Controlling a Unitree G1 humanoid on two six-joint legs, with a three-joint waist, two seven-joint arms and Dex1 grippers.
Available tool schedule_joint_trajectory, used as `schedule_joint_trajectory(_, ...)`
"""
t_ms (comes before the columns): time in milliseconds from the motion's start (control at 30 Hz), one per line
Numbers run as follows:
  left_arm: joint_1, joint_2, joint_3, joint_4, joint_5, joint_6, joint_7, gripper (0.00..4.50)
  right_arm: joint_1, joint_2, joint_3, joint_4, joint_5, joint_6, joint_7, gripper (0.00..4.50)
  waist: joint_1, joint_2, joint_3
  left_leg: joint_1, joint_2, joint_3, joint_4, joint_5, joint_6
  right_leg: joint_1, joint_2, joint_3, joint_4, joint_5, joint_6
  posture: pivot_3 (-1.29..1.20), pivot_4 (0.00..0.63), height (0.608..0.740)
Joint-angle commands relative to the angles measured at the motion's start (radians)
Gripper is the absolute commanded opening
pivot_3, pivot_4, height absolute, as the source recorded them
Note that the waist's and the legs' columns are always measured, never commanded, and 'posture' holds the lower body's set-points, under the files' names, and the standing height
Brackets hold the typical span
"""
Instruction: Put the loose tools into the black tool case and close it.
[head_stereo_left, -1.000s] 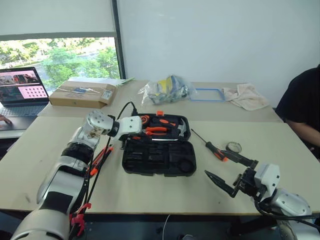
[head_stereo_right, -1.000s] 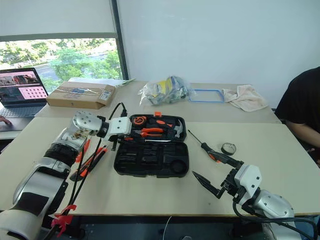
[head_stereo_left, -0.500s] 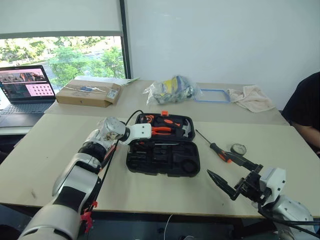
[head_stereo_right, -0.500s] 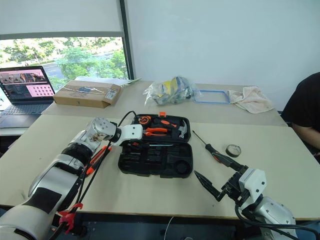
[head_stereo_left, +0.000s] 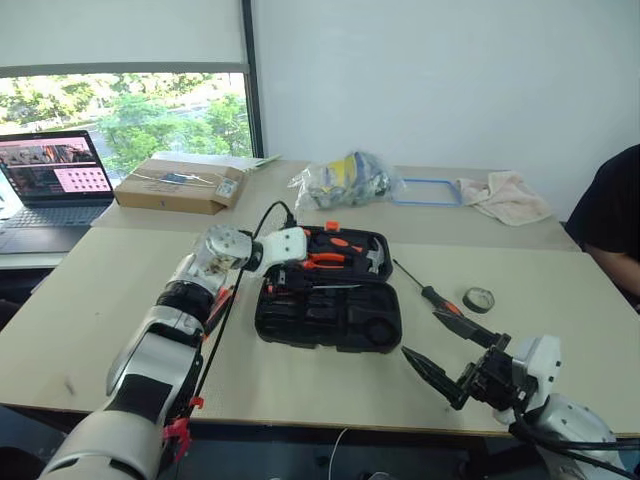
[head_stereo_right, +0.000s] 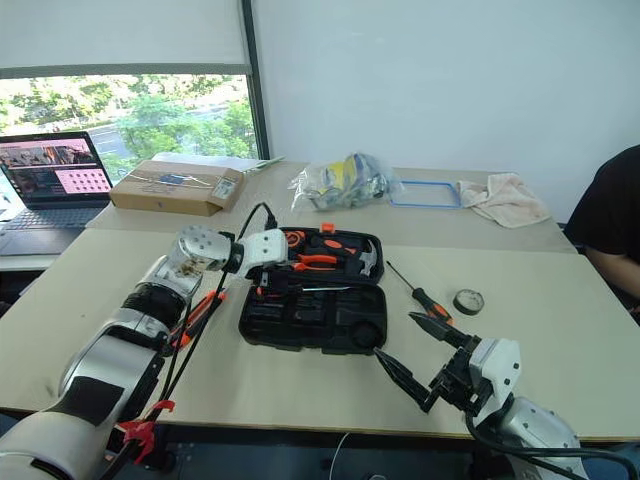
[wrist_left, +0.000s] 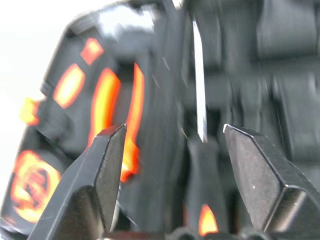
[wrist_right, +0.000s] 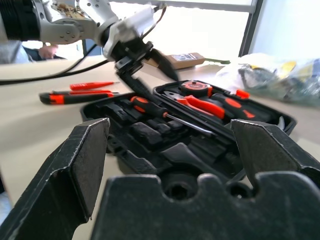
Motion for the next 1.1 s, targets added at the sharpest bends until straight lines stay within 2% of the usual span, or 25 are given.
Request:
schedule_joint_trajectory(33, 0.005, 0.002, 0.055, 0.000, -0.061, -0.002, -0.003, 2.60, -0.015, -0.007, 0.004, -0.038, 0.030, 0.029, 0.001, 4.50, -0.002, 0.000, 0.000, 0.000, 0.000, 0.000, 0.000, 0.000, 0.000, 0.000, 0.000, 0.000, 0.000, 0.000, 0.000, 0.00, 0.150, 0.740)
schedule_joint_trajectory(100, 0.021, -0.005, 0.058, 0.028, -0.065, 0.022, -0.002, 2.05, -0.025, 0.002, -0.001, -0.031, 0.022, 0.029, -0.010, 4.50, -0.001, 0.000, 0.000, 0.000, 0.000, 0.000, 0.000, 0.000, 0.000, 0.000, 0.000, 0.000, 0.000, 0.000, 0.000, 0.00, 0.150, 0.740)
schedule_joint_trajectory(167, 0.033, -0.006, 0.044, 0.045, -0.050, 0.058, -0.005, 1.33, -0.031, 0.008, -0.010, -0.028, 0.017, 0.030, -0.022, 4.50, -0.001, 0.000, 0.000, 0.000, 0.000, 0.001, 0.000, 0.000, 0.000, 0.000, 0.000, 0.000, 0.000, 0.000, 0.000, 0.00, 0.150, 0.740)
schedule_joint_trajectory(233, 0.044, -0.017, 0.040, 0.057, -0.052, 0.086, -0.015, 0.40, -0.037, 0.019, -0.025, -0.027, 0.026, 0.033, -0.042, 4.50, 0.000, 0.000, 0.000, 0.000, -0.001, 0.001, 0.000, 0.000, 0.000, 0.000, 0.000, 0.000, 0.000, 0.000, 0.000, 0.00, 0.150, 0.740)
schedule_joint_trajectory(267, 0.047, -0.021, 0.038, 0.060, -0.051, 0.104, -0.018, 0.12, -0.039, 0.022, -0.031, -0.027, 0.030, 0.034, -0.050, 4.50, 0.001, 0.000, 0.000, 0.000, -0.001, 0.000, 0.000, 0.000, 0.000, 0.000, 0.000, 0.000, 0.000, 0.000, 0.000, 0.00, 0.150, 0.740)
schedule_joint_trajectory(700, 0.094, -0.069, -0.033, 0.080, 0.033, 0.163, 0.039, 0.05, -0.017, 0.020, -0.058, -0.027, 0.020, 0.030, -0.060, 4.50, 0.002, 0.001, 0.000, 0.001, -0.002, 0.000, 0.000, 0.000, 0.001, 0.002, -0.001, 0.000, 0.000, 0.000, 0.002, 0.00, 0.150, 0.740)
schedule_joint_trajectory(933, 0.114, -0.088, -0.085, 0.081, 0.093, 0.188, 0.080, 0.05, -0.021, 0.022, -0.066, -0.014, 0.014, 0.028, -0.064, 4.50, 0.004, 0.005, -0.004, 0.004, -0.002, 0.000, 0.000, -0.001, 0.002, 0.005, -0.001, 0.000, 0.000, 0.000, 0.002, 0.00, 0.150, 0.740)
schedule_joint_trajectory(1000, 0.132, -0.084, -0.065, 0.056, 0.065, 0.182, 0.067, 0.05, -0.014, 0.017, -0.077, -0.009, 0.004, 0.021, -0.067, 4.50, 0.004, 0.006, -0.004, 0.008, -0.002, 0.000, 0.000, -0.002, 0.004, 0.009, -0.001, 0.000, 0.000, -0.001, 0.002, 0.00, 0.150, 0.740)
schedule_joint_trajectory(1100, 0.168, -0.080, 0.048, -0.012, -0.072, 0.108, 0.041, 0.05, 0.009, 0.008, -0.126, 0.006, -0.031, 0.001, -0.086, 4.50, 0.002, 0.006, -0.004, 0.015, -0.001, 0.000, 0.000, -0.006, 0.010, 0.016, -0.002, 0.001, -0.001, -0.002, 0.004, 0.00, 0.150, 0.740)
